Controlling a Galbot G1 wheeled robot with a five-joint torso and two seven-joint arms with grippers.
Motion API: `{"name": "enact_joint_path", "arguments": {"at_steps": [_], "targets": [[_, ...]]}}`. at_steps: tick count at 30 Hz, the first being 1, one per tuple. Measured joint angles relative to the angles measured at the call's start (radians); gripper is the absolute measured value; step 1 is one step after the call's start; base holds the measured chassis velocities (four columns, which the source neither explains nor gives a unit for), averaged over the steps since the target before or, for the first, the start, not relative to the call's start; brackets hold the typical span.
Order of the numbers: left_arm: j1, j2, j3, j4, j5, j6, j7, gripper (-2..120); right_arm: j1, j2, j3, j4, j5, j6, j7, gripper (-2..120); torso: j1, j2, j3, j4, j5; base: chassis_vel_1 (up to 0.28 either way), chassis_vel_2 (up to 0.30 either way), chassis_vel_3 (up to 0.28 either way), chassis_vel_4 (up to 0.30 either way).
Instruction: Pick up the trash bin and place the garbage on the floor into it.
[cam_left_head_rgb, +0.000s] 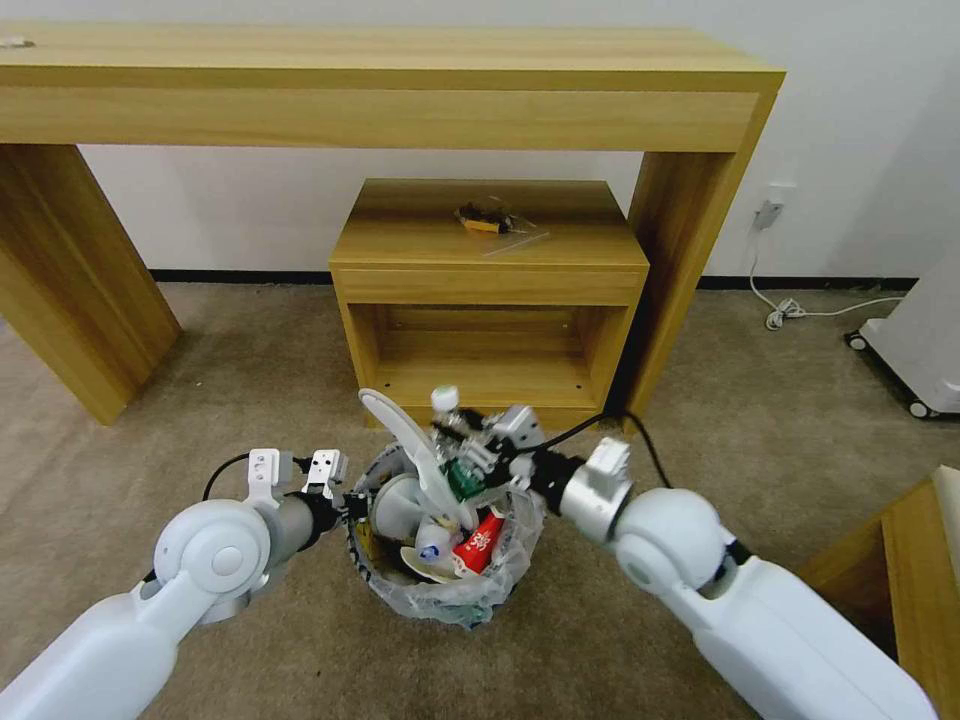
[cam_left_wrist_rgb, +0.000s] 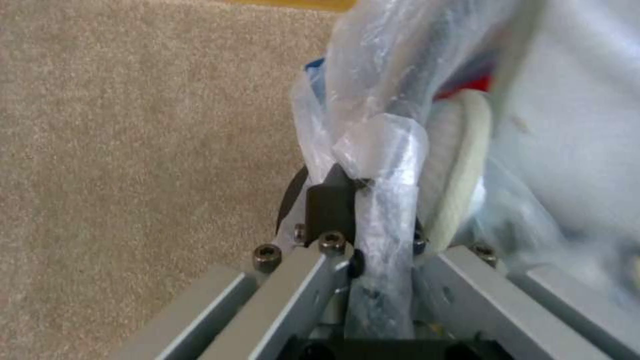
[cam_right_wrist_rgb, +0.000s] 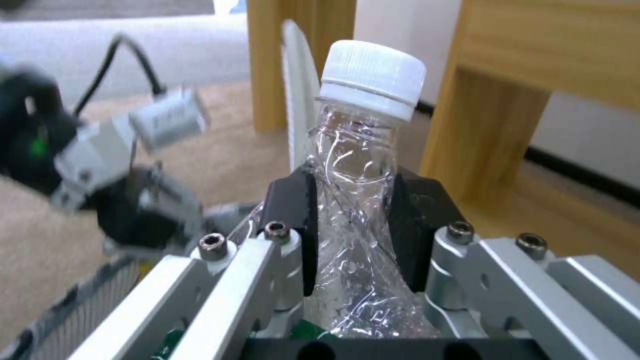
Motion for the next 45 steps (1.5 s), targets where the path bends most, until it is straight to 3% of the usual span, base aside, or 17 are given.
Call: {"name": "enact_joint_path", "arguments": {"at_steps": [6,22,42,45], "targets": [[-0.003,0.001,-0.005,-0.001,-0.008,0.0,0.0,0,0.015,0.021,-0.043,-0.074,-0.035,0.021,-0.013,22,0.0,0.0,0.0,0.0,0.0,0.0,0.0,0.0,0.0],[-0.027,0.005,-0.005,-0.001,-0.037,0.0,-0.008,0,0.007,0.025,-0.069,-0.116,-0.111,0.037,-0.006,22,0.0,0.0,0.0,-0.0001,0.0,0.0,0.0,0.0,0.0],[-0.009,0.007,-0.023,-0.003,-0.03,0.0,-0.006,0,-0.01,0.012,-0.015,-0.061,-0.081,0.032,0.045,96,0.0,0.0,0.0,0.0,0.0,0.0,0.0,0.0,0.0],[-0.002,0.006,-0.028,-0.002,-0.027,0.0,-0.006,0,-0.01,0.01,-0.003,-0.05,-0.072,0.029,0.051,99,0.0,0.0,0.0,-0.0001,0.0,0.0,0.0,0.0,0.0]]}}
